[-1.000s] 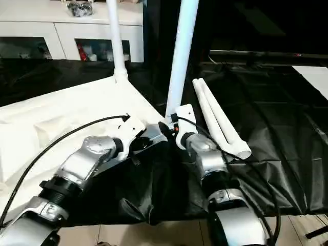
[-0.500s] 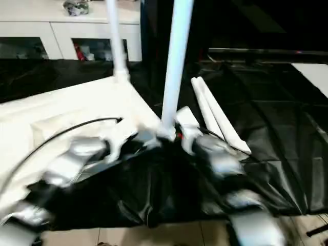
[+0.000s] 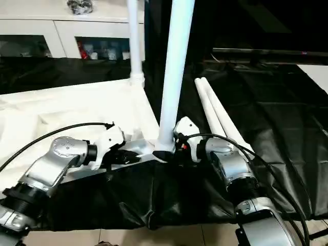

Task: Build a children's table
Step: Rotate leg to tighten

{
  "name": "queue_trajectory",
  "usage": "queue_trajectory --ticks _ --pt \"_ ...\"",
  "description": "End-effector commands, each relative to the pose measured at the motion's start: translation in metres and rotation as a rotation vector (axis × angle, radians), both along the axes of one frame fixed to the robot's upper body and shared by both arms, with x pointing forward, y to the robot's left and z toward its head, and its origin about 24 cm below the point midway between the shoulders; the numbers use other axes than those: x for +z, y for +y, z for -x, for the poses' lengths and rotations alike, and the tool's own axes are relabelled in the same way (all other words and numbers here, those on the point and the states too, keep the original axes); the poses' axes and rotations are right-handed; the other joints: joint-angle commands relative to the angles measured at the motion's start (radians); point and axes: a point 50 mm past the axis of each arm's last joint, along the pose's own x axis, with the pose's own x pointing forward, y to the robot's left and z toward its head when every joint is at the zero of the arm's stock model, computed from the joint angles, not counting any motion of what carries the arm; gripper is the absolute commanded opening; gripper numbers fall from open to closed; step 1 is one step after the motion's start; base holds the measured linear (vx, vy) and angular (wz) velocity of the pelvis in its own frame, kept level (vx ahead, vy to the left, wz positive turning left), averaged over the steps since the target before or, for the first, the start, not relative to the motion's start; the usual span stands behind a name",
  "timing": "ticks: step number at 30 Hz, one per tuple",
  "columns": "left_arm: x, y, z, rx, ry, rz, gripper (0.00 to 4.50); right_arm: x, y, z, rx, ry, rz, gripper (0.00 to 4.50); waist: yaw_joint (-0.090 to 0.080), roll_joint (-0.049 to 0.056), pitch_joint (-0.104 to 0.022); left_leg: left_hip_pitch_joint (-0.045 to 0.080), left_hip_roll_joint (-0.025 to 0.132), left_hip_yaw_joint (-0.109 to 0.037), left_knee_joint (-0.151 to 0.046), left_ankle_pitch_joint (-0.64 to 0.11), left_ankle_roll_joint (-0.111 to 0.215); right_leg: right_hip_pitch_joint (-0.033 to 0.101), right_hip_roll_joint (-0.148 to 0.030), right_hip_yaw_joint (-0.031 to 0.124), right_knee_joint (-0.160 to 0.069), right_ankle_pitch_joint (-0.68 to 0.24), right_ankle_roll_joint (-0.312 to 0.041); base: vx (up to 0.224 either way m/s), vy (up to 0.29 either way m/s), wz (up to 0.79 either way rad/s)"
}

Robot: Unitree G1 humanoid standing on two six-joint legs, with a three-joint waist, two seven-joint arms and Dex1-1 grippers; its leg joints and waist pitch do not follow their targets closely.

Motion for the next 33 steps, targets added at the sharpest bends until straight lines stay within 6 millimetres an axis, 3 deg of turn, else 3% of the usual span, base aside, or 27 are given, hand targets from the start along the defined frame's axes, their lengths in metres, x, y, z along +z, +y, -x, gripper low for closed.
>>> queue_trajectory --ticks 1,5,12,16,18,21,22,24,26,27,28,29,30,33 --pt "0.006 -0.007 0.003 -0.061 -0.020 0.024 0.00 0.004 -0.002 -0.002 -0.008 -0.011 -0.003 3.87 -0.002 0.004 -0.069 0.027 0.054 -0.026 -0.079 -0.310 0.003 0.037 -0.062 0.037 -0.069 -0.316 -0.219 0.000 0.000 0.00" --pt "0.006 -0.006 0.003 -0.070 -0.016 0.024 0.00 0.004 0.000 0.000 0.017 0.007 -0.021 3.87 -0.001 0.004 -0.070 0.027 0.054 -0.025 -0.078 -0.301 0.006 0.038 -0.062 0.037 -0.068 -0.299 -0.223 0.000 0.000 0.00" --pt "0.005 -0.005 0.003 -0.059 -0.019 0.018 0.00 0.002 0.004 0.003 0.028 0.030 -0.038 3.37 0.002 0.002 -0.069 0.028 0.055 -0.025 -0.078 -0.300 0.006 0.038 -0.062 0.037 -0.067 -0.308 -0.223 0.000 0.000 0.00" --pt "0.004 -0.009 -0.005 0.028 -0.063 0.026 0.00 -0.003 0.010 -0.002 -0.088 0.036 -0.074 3.10 -0.001 0.001 -0.068 0.028 0.054 -0.026 -0.079 -0.303 -0.001 0.036 -0.063 0.038 -0.069 -0.326 -0.216 0.000 0.000 0.00" --pt "0.004 -0.016 -0.016 0.146 -0.104 0.040 0.00 -0.010 0.018 -0.008 -0.222 0.039 -0.076 2.94 -0.003 0.000 -0.067 0.030 0.052 -0.027 -0.079 -0.317 -0.011 0.034 -0.064 0.038 -0.076 -0.367 -0.201 0.000 0.000 0.00" --pt "0.004 -0.020 -0.021 0.199 -0.116 0.041 0.00 -0.014 0.023 -0.010 -0.278 0.043 -0.072 2.82 -0.007 0.000 -0.065 0.034 0.051 -0.029 -0.080 -0.351 -0.030 0.028 -0.065 0.037 -0.080 -0.426 -0.188 0.000 0.000 0.00" --pt "0.004 -0.024 -0.025 0.245 -0.128 0.039 0.00 -0.018 0.029 -0.011 -0.329 0.045 -0.068 2.81 -0.007 -0.001 -0.065 0.032 0.051 -0.031 -0.081 -0.360 -0.028 0.031 -0.067 0.036 -0.083 -0.441 -0.178 0.000 0.000 0.00" --pt "0.005 -0.030 -0.030 0.298 -0.137 0.040 0.00 -0.021 0.036 -0.013 -0.394 0.052 -0.065 2.79 -0.012 0.001 -0.063 0.036 0.049 -0.032 -0.080 -0.379 -0.036 0.022 -0.065 0.036 -0.087 -0.472 -0.168 0.000 0.000 0.00" --pt "0.006 -0.038 -0.035 0.365 -0.147 0.050 0.00 -0.024 0.044 -0.016 -0.479 0.059 -0.056 2.79 -0.013 0.000 -0.064 0.031 0.050 -0.033 -0.082 -0.376 -0.034 0.026 -0.067 0.035 -0.088 -0.467 -0.161 0.000 0.000 0.00" --pt "0.009 -0.047 -0.040 0.422 -0.161 0.067 0.00 -0.026 0.053 -0.019 -0.559 0.067 -0.055 2.79 -0.019 0.004 -0.062 0.037 0.047 -0.031 -0.081 -0.383 -0.044 0.017 -0.063 0.037 -0.091 -0.469 -0.164 0.000 0.000 0.00" --pt "0.009 -0.047 -0.040 0.422 -0.161 0.067 0.00 -0.026 0.053 -0.019 -0.559 0.067 -0.055 2.79 -0.018 0.001 -0.065 0.040 0.046 -0.034 -0.080 -0.390 -0.047 0.020 -0.063 0.033 -0.088 -0.476 -0.164 0.000 0.000 0.00" --pt "0.013 -0.062 -0.043 0.460 -0.174 0.100 0.00 -0.025 0.066 -0.022 -0.622 0.069 -0.079 2.79 -0.020 0.000 -0.065 0.032 0.045 -0.032 -0.079 -0.380 -0.038 0.023 -0.065 0.036 -0.090 -0.468 -0.161 0.000 0.000 0.00" --pt "0.014 -0.062 -0.043 0.460 -0.174 0.100 0.00 -0.024 0.067 -0.022 -0.621 0.068 -0.081 3.13 -0.018 0.000 -0.066 0.031 0.045 -0.032 -0.079 -0.371 -0.030 0.024 -0.066 0.035 -0.092 -0.462 -0.156 0.000 0.000 0.00" --pt "0.013 -0.067 -0.037 0.380 -0.174 0.108 0.00 -0.015 0.069 -0.024 -0.583 0.063 -0.163 3.34 -0.017 0.001 -0.071 0.023 0.045 -0.030 -0.079 -0.338 -0.004 0.031 -0.065 0.035 -0.085 -0.392 -0.163 0.000 0.000 0.00"
